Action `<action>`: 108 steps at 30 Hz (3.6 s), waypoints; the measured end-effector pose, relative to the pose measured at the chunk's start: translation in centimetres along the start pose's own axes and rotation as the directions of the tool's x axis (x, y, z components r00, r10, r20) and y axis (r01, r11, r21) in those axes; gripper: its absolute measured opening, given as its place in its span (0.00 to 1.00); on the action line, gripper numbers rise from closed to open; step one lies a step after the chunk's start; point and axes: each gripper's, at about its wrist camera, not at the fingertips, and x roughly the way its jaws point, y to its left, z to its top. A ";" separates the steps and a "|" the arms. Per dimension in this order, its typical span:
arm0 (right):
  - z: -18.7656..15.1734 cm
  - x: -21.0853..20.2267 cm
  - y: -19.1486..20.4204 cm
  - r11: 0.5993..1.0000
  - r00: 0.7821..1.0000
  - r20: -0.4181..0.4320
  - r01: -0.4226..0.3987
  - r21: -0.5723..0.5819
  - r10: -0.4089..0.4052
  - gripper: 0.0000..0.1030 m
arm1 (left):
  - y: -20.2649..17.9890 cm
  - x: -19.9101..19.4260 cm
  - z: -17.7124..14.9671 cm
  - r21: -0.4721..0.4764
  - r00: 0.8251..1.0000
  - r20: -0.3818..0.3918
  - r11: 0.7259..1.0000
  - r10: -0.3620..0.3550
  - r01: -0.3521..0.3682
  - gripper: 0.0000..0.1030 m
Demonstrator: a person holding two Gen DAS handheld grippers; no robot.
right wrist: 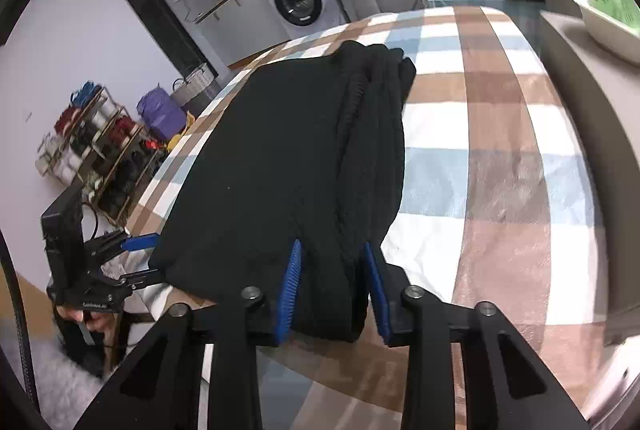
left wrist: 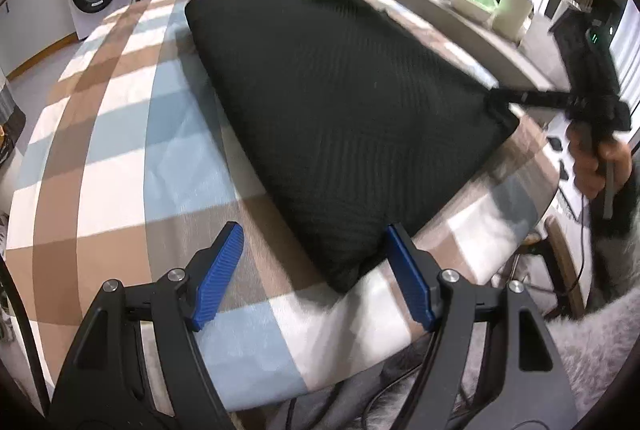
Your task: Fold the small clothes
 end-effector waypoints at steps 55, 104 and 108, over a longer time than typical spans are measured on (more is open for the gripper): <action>7.6 11.2 3.2 0.978 0.989 0.048 0.130 0.161 -0.139 0.26 | 12.5 10.2 15.4 -0.330 0.994 0.103 0.944 0.045 -0.009 0.18; 0.9 0.9 9.1 0.939 0.859 0.512 0.188 -0.288 -0.015 1.00 | 6.7 -0.2 6.3 -0.182 0.850 0.467 0.968 0.242 -0.176 1.00; 0.8 1.4 9.5 0.929 0.864 0.504 0.201 -0.312 -0.018 1.00 | 6.1 -0.1 6.3 -0.164 0.846 0.467 0.966 0.256 -0.201 1.00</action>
